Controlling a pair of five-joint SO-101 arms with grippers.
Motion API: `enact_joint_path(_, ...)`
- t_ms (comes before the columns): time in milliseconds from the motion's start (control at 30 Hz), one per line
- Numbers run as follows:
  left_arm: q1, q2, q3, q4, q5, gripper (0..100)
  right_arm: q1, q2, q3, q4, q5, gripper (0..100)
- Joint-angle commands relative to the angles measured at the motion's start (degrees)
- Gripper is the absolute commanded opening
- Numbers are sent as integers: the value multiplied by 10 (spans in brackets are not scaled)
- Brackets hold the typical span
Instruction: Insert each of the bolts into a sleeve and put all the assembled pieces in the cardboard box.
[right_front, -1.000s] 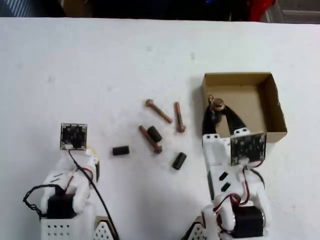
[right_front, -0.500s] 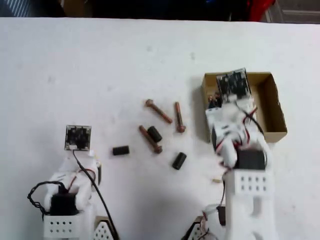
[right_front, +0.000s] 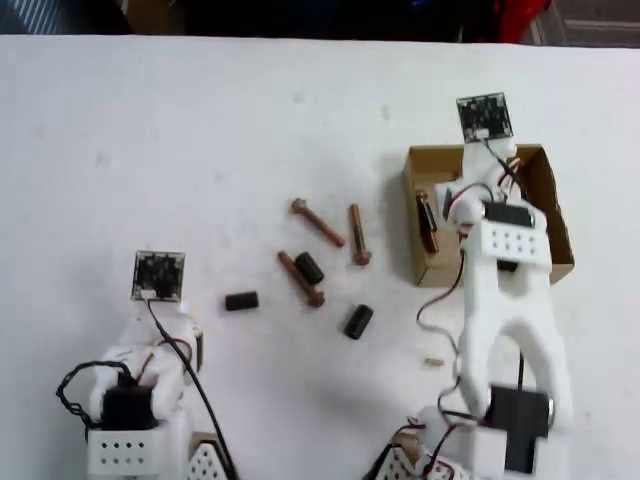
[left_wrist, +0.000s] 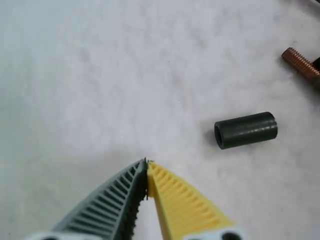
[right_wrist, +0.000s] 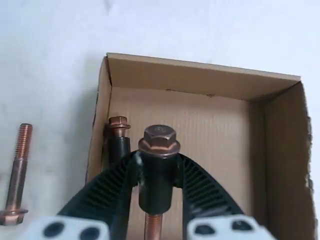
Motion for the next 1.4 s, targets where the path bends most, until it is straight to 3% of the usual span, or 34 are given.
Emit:
enact_joint_path(0,0,-5,0,0,-4,23,4,60,-91,-16,11,18)
enact_joint_path(567,0,-5,0,-1,-4,23,4,340,-292,-15,11,19)
enact_joint_path(733,0,-5,0,-1,-4,23,4,341,-295,-15,11,26)
enact_joint_path(967,0,-5,0,-1,-4,23,4,341,-294,-15,11,191)
enact_joint_path(1167,0,-5,0,-1,-4,23,3,315,-292,-11,11,180)
enact_joint_path(1367,0,-5,0,-2,-4,23,-10,196,-292,89,11,181)
